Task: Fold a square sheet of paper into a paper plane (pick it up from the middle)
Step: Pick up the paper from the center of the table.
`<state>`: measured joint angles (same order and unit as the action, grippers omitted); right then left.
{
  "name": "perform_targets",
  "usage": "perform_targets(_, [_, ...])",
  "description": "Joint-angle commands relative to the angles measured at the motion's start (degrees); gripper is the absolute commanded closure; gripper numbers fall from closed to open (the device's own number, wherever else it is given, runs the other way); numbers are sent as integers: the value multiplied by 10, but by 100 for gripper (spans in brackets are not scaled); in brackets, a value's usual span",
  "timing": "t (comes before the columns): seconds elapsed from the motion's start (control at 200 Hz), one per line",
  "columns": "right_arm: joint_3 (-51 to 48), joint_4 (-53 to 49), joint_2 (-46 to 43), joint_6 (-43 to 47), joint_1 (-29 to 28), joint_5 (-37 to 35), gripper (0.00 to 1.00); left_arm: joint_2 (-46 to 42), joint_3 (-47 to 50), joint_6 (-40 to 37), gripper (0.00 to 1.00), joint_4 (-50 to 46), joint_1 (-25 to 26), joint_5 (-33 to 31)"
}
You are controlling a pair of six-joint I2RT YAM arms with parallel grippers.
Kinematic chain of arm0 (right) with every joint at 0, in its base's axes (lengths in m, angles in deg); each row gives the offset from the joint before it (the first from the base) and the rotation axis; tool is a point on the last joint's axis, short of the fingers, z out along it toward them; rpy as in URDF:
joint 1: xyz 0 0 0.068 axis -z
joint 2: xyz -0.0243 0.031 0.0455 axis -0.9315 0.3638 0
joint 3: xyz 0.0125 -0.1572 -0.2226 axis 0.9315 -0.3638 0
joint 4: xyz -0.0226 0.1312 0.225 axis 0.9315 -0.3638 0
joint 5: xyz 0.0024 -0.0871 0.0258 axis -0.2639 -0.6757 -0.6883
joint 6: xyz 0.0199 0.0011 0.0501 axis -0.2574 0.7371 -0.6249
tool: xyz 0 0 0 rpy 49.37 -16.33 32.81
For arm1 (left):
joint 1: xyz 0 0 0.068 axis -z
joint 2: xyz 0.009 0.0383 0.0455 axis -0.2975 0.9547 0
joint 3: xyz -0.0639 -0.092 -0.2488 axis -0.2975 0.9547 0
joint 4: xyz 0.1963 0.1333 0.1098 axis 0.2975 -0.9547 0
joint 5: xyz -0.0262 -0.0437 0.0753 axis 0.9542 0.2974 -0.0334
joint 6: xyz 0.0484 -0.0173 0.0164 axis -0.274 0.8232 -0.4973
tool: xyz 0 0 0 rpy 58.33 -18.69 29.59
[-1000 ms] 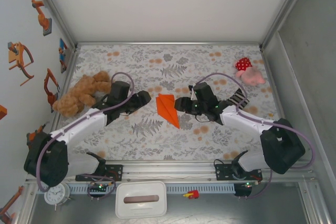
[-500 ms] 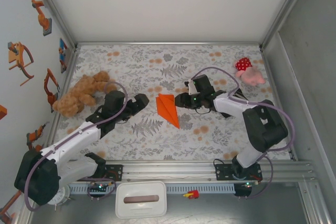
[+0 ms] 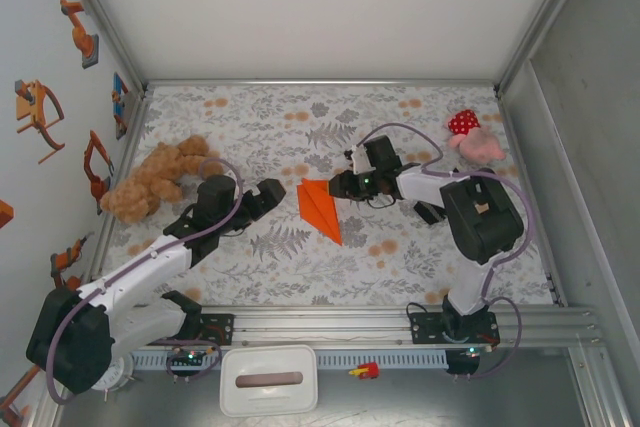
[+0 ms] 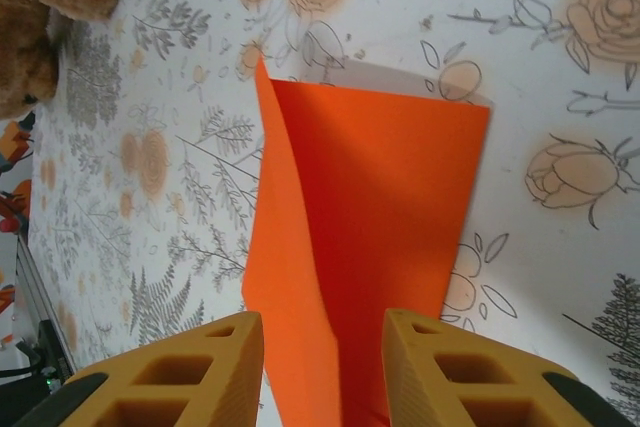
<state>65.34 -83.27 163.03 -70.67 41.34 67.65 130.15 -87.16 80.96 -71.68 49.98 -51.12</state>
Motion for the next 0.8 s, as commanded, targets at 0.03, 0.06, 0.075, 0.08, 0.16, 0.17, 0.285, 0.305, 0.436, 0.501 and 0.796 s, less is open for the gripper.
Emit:
perform_targets(0.03, [23, -5, 15, 23, 1, 15, 64, 8, -4, -13, 4, 10, 4, 18])
perform_targets(0.06, [24, -6, 19, 25, 1, 17, 64, 11, -6, -14, 4, 11, 4, 21])
perform_targets(0.075, [24, -6, 21, 25, 1, 18, 64, 13, -6, -14, 4, 13, 4, 23])
perform_targets(0.08, [25, -6, 22, 25, 1, 18, 64, 14, -6, -14, 4, 13, 3, 24])
perform_targets(0.16, [25, 1, 31, 26, 0, 38, 65, 25, -10, -18, 4, 20, 4, 32])
perform_targets(0.17, [24, 3, 32, 25, 0, 43, 65, 27, -11, -17, 4, 22, 4, 34])
perform_targets(0.285, [25, 10, 37, 32, -1, 61, 68, 37, -22, -21, 4, 18, 4, 46])
perform_targets(0.305, [26, 8, 38, 34, -1, 57, 68, 38, -23, -21, 4, 15, 4, 49])
perform_targets(0.436, [33, -2, 42, 51, -1, 57, 75, 30, -21, -20, 4, 12, 4, 50])
perform_targets(0.501, [33, 0, 39, 56, -1, 58, 82, 26, -20, -22, 4, 14, 4, 53])
perform_targets(0.796, [8, 68, -30, 18, -1, 72, 100, 23, -24, -22, 4, 41, 4, 93])
